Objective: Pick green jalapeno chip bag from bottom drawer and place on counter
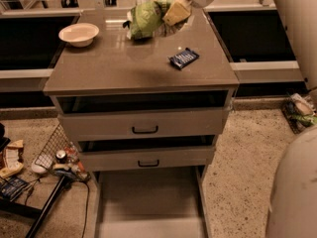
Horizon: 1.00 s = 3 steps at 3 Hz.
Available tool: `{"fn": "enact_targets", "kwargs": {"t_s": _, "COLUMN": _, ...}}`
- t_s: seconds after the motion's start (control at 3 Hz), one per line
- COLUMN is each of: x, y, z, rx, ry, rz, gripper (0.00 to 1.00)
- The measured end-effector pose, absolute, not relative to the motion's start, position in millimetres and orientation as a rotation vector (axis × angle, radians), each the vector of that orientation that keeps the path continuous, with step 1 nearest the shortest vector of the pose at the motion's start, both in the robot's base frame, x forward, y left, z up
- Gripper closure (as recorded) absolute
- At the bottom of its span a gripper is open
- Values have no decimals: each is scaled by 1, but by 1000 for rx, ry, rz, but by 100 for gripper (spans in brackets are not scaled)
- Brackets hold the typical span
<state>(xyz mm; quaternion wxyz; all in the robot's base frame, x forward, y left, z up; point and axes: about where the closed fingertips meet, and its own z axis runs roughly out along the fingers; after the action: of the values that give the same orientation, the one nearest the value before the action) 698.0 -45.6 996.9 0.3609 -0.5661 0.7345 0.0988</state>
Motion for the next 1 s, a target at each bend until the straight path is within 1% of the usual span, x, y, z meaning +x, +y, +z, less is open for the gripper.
{"fn": "enact_targets", "kwargs": {"t_s": 0.33, "x": 732, "y": -46, "z": 968, "rx": -1428, "ry": 1821, "rz": 332, "gripper": 100}}
{"fn": "enact_targets", "kwargs": {"t_s": 0.67, "x": 750, "y": -28, "z": 923, "rx": -1461, "ry": 1750, "rz": 421, "gripper": 100}}
{"fn": "enact_targets", "kwargs": {"t_s": 1.0, "x": 753, "y": -21, "z": 910, "rx": -1478, "ry": 1739, "rz": 441, "gripper": 77}}
